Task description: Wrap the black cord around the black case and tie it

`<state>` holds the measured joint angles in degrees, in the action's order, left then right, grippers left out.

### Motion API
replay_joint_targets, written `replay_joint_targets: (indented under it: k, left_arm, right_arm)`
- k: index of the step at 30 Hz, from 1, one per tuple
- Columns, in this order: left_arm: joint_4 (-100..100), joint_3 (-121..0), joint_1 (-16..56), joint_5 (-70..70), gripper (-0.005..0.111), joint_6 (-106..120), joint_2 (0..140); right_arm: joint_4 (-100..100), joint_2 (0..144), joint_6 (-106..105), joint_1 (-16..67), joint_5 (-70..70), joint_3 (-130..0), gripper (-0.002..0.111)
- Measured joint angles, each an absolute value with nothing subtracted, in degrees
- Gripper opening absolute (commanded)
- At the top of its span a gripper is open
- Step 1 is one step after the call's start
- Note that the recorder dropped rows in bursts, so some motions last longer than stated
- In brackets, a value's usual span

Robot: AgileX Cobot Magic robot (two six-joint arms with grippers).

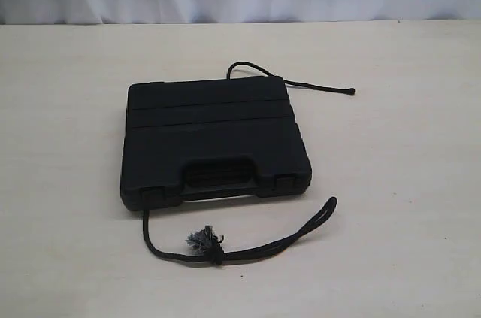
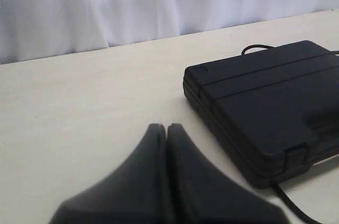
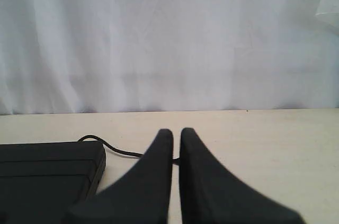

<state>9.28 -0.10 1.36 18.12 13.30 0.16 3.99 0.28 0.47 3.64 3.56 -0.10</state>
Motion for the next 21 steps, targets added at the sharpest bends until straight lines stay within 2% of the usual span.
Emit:
replay_joint_targets:
  k: [12,21]
  left_arm:
    - [11.5,-0.1,1.4,16.1,0.000,13.3,0.2]
    - [33.3,-0.1,1.4,-5.9,0.000,11.6,0.2]
  right_arm:
    - [4.0,0.3,0.5,3.6,3.6,-0.1,0.004]
    - [4.0,0.3,0.5,3.6,3.6,-0.1,0.004]
